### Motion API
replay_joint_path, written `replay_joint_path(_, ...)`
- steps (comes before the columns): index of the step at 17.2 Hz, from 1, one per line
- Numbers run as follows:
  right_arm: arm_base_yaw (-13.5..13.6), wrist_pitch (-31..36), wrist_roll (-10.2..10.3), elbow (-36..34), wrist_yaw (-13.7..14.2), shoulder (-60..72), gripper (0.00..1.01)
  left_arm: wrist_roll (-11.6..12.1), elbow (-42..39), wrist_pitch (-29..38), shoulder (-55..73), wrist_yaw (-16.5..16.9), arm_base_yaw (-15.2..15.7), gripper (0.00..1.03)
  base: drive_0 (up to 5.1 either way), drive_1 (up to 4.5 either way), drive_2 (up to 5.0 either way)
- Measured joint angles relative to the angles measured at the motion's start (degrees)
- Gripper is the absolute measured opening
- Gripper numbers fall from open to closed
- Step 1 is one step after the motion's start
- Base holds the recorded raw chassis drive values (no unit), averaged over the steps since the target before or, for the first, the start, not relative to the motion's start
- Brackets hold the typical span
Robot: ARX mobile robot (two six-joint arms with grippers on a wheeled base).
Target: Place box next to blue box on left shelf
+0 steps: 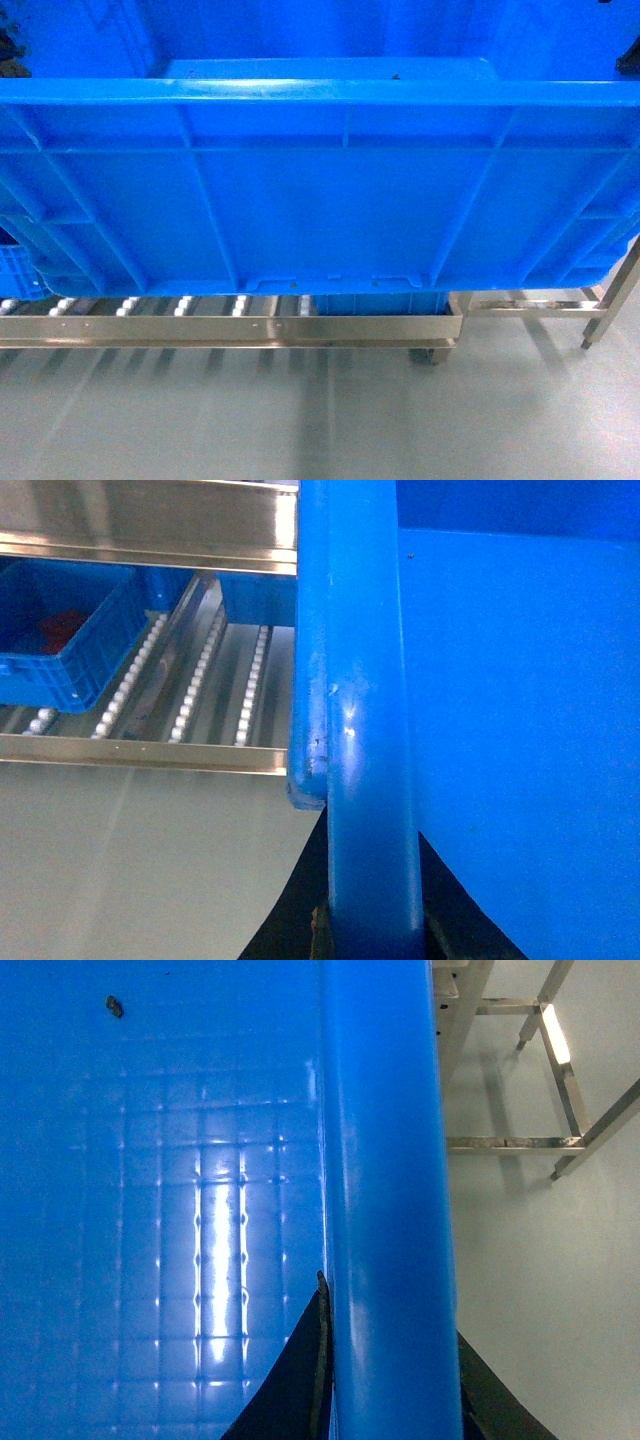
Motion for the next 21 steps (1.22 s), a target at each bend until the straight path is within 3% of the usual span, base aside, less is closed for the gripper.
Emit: replay_joint_path(21,0.0,0.3,0.0,0.0,0.0,0.0,0.17,-0.1,0.0,0.2,0.0,0.0,0.0,0.06,-5.1,2.36,2.4)
